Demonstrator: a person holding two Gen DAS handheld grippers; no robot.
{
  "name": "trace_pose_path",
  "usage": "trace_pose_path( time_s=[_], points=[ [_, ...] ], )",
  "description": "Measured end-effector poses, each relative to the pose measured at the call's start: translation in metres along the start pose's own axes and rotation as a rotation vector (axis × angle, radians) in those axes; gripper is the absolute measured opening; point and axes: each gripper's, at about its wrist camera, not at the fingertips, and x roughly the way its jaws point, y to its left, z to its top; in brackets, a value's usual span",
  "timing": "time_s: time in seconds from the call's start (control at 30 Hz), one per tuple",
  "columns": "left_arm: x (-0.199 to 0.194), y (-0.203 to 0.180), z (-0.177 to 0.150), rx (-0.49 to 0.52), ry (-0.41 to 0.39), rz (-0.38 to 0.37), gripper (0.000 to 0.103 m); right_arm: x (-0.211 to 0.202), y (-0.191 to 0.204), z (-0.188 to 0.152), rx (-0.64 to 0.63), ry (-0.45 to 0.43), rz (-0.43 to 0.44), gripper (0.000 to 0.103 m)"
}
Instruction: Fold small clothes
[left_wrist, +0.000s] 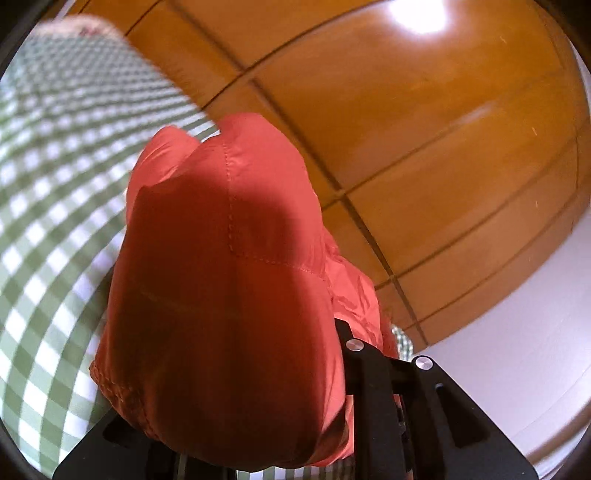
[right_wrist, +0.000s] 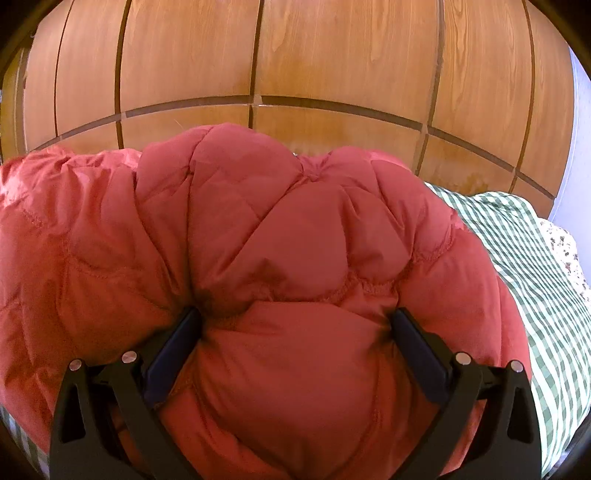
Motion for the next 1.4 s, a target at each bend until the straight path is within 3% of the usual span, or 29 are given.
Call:
trace_pose_path(
  time_s=[0.03,0.1,0.2,0.33,0.43,0.5,0.53,0.67,0.77,0.83,0.87,0.93,1.0,1.03,1.1,1.23,1.33,1.4],
  points=[
    [-0.004,-0.002,0.0,0.012,0.001,0.0,0.018,-0.005,-0.002,0.003,0.009,0.002,-0.007,0.101],
    [-0.01,-0.005,0.0,0.031,0.006,0.002,0.018,-0.029,-0.01,0.014,0.069,-0.093,-0.028,0.101],
    [-0.01,-0.006,0.002,0.049,0.011,0.015,0.018,-0.048,-0.015,0.041,0.138,-0.185,0.005,0.101],
    [-0.017,-0.015,-0.001,0.088,0.007,0.019,0.018,-0.019,0.006,0.08,0.078,-0.129,0.07,0.101],
    [-0.02,-0.024,-0.001,0.114,0.005,0.013,0.018,0.02,0.037,0.092,-0.025,-0.096,-0.029,0.101],
    [-0.02,-0.028,-0.005,0.133,0.012,0.009,0.018,0.059,0.055,0.085,-0.108,0.016,-0.079,0.101],
    [-0.019,-0.032,-0.006,0.15,0.021,0.014,0.018,0.072,0.056,0.08,-0.1,0.034,-0.054,0.101],
    [-0.016,-0.049,-0.006,0.219,0.015,0.019,0.018,0.078,0.049,0.074,-0.07,0.018,-0.027,0.101],
    [-0.017,-0.056,-0.005,0.248,0.001,0.012,0.018,0.067,0.03,0.074,-0.01,0.032,0.057,0.101],
    [-0.013,-0.054,0.0,0.258,-0.001,0.014,0.018,0.045,0.014,0.074,0.065,-0.039,0.084,0.101],
    [-0.013,-0.054,0.001,0.265,0.001,0.018,0.018,0.03,0.003,0.075,0.103,-0.098,0.07,0.101],
    [-0.013,-0.054,0.002,0.268,0.002,0.021,0.018,0.026,-0.003,0.08,0.107,-0.117,-0.011,0.101],
    [-0.012,-0.055,0.002,0.267,0.001,0.022,0.018,0.045,-0.004,0.086,0.078,-0.073,-0.015,0.101],
    [-0.012,-0.056,0.002,0.268,0.002,0.024,0.018,0.064,-0.001,0.087,0.054,-0.01,0.008,0.101],
    [-0.012,-0.058,0.002,0.273,0.005,0.026,0.018,0.093,0.014,0.079,-0.015,0.059,-0.05,0.101],
    [-0.008,-0.064,0.004,0.294,0.016,0.046,0.018,0.103,0.03,0.073,-0.084,0.04,-0.113,0.101],
    [-0.008,-0.065,0.006,0.305,0.014,0.042,0.018,0.088,0.014,0.071,-0.031,0.049,-0.06,0.101],
    [-0.008,-0.07,0.008,0.33,0.014,0.048,0.018,0.054,-0.001,0.063,0.02,-0.003,-0.021,0.101]
  ],
)
